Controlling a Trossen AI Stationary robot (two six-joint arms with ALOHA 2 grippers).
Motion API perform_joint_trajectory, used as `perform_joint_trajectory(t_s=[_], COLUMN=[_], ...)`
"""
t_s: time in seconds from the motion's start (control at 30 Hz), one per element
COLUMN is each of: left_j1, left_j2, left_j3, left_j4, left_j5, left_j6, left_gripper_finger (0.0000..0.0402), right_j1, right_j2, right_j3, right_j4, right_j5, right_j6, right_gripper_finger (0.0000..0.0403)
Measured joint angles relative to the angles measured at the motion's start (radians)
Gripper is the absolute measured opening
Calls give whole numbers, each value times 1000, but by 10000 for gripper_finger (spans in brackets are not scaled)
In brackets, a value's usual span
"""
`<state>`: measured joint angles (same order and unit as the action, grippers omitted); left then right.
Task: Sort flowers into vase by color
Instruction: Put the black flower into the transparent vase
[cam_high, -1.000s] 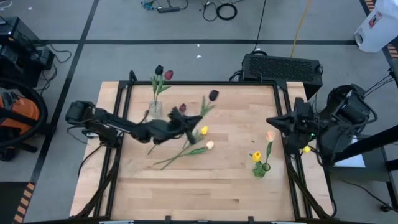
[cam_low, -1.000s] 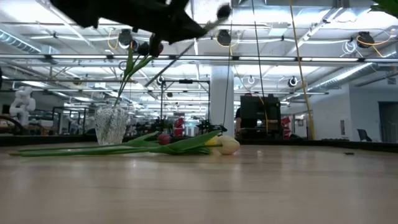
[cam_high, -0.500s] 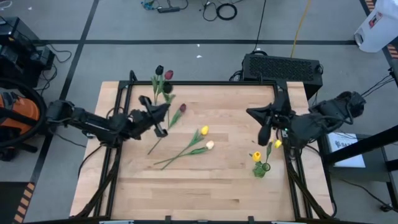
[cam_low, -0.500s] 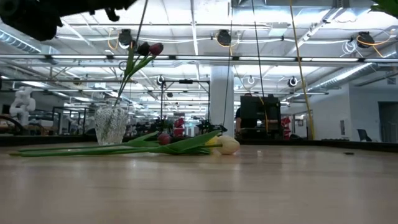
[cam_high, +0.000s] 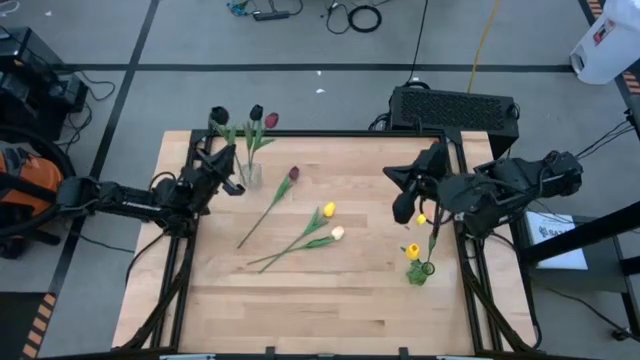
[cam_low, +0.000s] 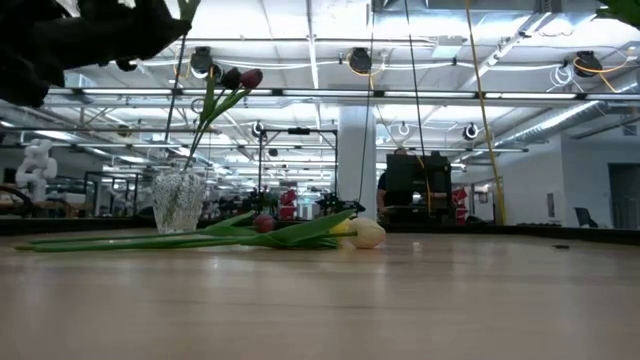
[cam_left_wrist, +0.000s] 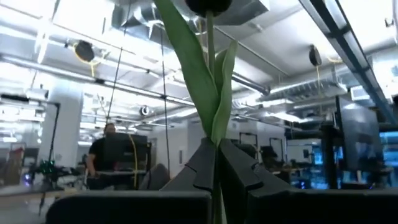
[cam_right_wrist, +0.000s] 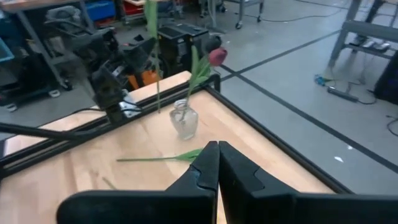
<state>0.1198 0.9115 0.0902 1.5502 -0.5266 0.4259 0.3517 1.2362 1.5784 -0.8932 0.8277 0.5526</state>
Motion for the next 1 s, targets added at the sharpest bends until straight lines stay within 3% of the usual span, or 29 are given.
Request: perform_joint_trajectory(t_s=[0.47, 1.0], left_j1=[333, 490], left_j2=[5, 34], left_j3=[62, 63], left_j4=[-177, -228], left_j5=[244, 387], left_j6=[-150, -212], left_gripper_finger=[13, 13], right_j1=[-59, -99], right_j2=[0, 0], right_j3=[0, 0], right_j4=[0, -2], right_j5=[-76, -74], right_j6=[15, 4], right_gripper_finger=[0, 0])
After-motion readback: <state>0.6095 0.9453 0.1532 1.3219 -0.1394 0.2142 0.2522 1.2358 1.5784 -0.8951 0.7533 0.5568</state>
